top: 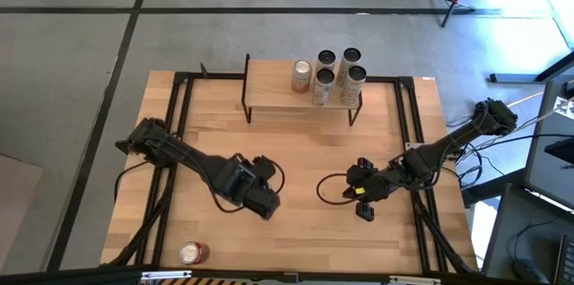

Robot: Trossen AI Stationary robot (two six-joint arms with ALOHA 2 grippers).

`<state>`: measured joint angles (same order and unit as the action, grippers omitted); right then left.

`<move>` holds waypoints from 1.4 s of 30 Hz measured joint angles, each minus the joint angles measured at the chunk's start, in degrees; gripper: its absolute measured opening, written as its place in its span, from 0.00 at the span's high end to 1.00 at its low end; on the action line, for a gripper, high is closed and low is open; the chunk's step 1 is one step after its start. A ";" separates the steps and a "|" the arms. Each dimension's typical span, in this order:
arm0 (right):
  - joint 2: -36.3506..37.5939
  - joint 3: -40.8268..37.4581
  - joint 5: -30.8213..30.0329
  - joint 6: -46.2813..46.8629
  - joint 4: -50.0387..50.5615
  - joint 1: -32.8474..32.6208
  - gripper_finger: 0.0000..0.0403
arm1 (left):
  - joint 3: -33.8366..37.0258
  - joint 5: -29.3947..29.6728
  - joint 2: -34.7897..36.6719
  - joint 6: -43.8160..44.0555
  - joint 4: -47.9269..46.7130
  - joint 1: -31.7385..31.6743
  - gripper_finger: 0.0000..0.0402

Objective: Place canned beverage on shelf
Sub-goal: Put the orange and white soda can aligned with other orange and white soda can on the shelf

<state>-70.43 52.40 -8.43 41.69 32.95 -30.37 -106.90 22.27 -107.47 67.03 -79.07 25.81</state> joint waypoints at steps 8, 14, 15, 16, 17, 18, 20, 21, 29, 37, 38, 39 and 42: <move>0.00 0.00 -1.01 0.02 -0.15 0.00 0.96 | 0.01 -1.07 -0.36 -2.45 -0.04 -1.17 0.19; 0.00 0.00 -1.07 0.04 -0.20 0.00 0.96 | 0.01 -1.85 -0.49 -1.30 -1.25 -2.32 0.09; 0.00 0.00 -1.13 0.04 -0.20 0.00 0.96 | 0.01 -2.29 -0.49 -1.37 -1.36 -2.52 0.06; 0.00 0.00 -1.35 0.04 -0.20 0.00 0.96 | 0.01 -2.65 -0.49 -1.98 -0.87 -2.71 0.04; 0.00 0.00 -1.61 0.04 -0.20 0.00 0.96 | 0.01 -3.14 -0.49 -2.77 0.21 -2.91 0.02; 0.00 0.00 -1.83 0.04 -0.22 -0.01 0.96 | 0.01 -3.82 -0.49 -3.24 1.49 -3.02 0.01; 0.00 0.00 -2.22 0.04 -0.24 -0.02 0.96 | 0.01 -4.27 -0.49 -3.36 3.88 -3.01 0.02; 0.00 0.00 -2.42 0.04 -0.24 -0.02 0.96 | 0.01 -4.44 -0.49 -3.80 5.32 -2.86 0.03; 0.00 0.00 -2.54 -0.02 -0.17 -0.02 0.96 | 0.01 -1.57 -0.05 -5.35 -2.45 -1.89 0.03; 0.00 0.02 -2.59 -1.20 -0.03 -0.02 0.96 | 13.38 4.52 11.07 3.46 -4.64 0.78 0.03; 0.00 0.02 -2.59 -1.51 -0.02 -0.02 0.96 | 16.87 4.05 13.66 4.36 -2.37 0.78 0.03; 0.00 0.02 -2.60 -1.66 0.02 0.00 0.96 | 20.40 3.41 16.40 4.99 0.46 0.78 0.03; 0.00 0.02 -2.60 -1.68 0.09 0.00 0.96 | 29.43 3.07 23.11 6.42 12.61 0.84 0.03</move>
<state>-70.43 52.42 -11.03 40.01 33.04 -30.37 -77.47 25.34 -84.36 73.45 -66.46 26.65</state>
